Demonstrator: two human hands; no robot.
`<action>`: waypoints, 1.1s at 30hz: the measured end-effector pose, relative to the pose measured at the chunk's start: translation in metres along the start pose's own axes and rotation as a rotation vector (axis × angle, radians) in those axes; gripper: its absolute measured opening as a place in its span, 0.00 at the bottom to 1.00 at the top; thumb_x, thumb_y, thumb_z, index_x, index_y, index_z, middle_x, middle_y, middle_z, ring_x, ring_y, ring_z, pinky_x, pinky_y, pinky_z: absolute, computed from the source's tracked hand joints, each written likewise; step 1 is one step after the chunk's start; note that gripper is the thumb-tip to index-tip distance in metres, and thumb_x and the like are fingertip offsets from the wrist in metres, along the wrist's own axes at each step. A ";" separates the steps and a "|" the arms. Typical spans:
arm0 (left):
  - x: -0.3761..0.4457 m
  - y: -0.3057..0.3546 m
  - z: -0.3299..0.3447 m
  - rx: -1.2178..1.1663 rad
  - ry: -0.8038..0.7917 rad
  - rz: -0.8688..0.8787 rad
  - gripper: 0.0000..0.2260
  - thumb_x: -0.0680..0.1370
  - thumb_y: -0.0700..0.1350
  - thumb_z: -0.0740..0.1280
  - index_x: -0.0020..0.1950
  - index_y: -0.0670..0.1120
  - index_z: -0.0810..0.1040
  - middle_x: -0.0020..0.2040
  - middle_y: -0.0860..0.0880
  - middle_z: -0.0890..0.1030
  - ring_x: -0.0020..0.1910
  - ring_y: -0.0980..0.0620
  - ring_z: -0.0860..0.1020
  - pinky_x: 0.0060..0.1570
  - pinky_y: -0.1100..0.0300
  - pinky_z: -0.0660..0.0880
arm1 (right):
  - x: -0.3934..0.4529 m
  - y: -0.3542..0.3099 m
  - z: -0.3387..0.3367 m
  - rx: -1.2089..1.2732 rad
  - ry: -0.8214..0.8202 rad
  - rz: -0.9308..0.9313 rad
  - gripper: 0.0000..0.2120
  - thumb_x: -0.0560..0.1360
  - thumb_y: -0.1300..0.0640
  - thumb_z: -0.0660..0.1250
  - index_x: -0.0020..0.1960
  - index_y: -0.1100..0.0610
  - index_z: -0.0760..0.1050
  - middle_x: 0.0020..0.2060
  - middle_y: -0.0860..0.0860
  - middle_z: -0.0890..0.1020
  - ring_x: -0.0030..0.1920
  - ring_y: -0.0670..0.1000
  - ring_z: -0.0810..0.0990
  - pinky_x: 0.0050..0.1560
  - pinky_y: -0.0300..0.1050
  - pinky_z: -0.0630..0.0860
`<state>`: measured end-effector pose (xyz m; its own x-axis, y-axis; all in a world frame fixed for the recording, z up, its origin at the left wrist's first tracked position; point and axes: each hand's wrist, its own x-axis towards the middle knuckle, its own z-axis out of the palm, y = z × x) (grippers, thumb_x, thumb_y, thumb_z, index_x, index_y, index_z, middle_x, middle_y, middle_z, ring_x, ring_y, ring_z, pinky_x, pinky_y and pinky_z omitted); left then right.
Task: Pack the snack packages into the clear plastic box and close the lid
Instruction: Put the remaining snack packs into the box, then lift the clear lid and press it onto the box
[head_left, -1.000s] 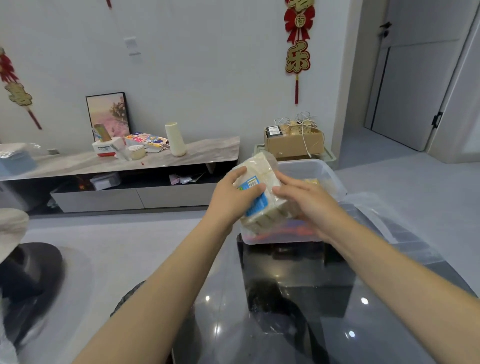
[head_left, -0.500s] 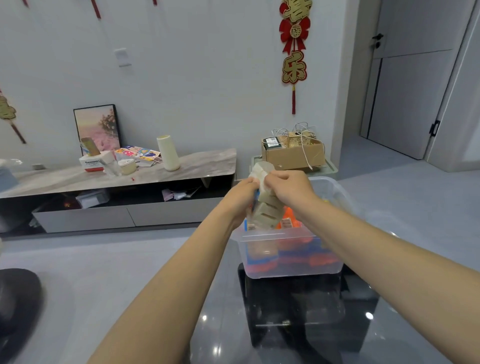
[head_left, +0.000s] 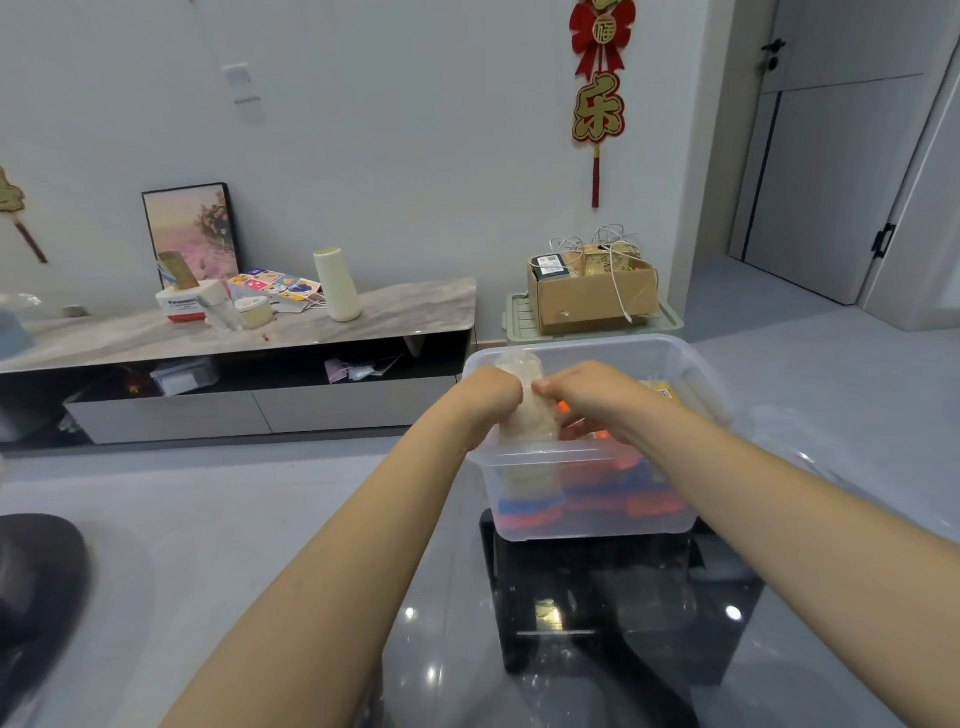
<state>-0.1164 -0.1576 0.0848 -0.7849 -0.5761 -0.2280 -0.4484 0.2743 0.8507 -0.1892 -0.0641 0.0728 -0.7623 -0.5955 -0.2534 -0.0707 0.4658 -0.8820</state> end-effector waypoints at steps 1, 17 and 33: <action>-0.002 0.000 0.002 0.115 0.005 0.040 0.16 0.78 0.35 0.55 0.65 0.34 0.71 0.65 0.36 0.74 0.55 0.45 0.75 0.49 0.57 0.73 | -0.001 0.001 -0.002 -0.026 -0.023 -0.007 0.14 0.77 0.56 0.61 0.54 0.65 0.78 0.41 0.61 0.77 0.39 0.58 0.76 0.36 0.45 0.71; -0.073 0.025 0.074 0.215 0.125 0.406 0.21 0.74 0.37 0.56 0.66 0.42 0.75 0.74 0.43 0.66 0.74 0.49 0.62 0.69 0.58 0.61 | -0.081 0.050 -0.055 -0.082 0.379 -0.381 0.16 0.77 0.62 0.58 0.59 0.55 0.80 0.51 0.51 0.84 0.55 0.51 0.80 0.57 0.43 0.74; -0.080 0.000 0.261 0.704 -0.048 0.496 0.19 0.73 0.38 0.58 0.62 0.46 0.76 0.63 0.46 0.77 0.64 0.45 0.72 0.60 0.53 0.64 | -0.104 0.234 -0.146 -0.481 0.471 -0.058 0.17 0.75 0.59 0.63 0.63 0.57 0.76 0.63 0.54 0.79 0.65 0.54 0.74 0.65 0.47 0.70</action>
<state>-0.1657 0.0897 -0.0208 -0.9703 -0.2348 0.0585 -0.1974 0.9081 0.3693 -0.2206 0.2020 -0.0493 -0.9401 -0.3302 0.0853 -0.3153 0.7459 -0.5867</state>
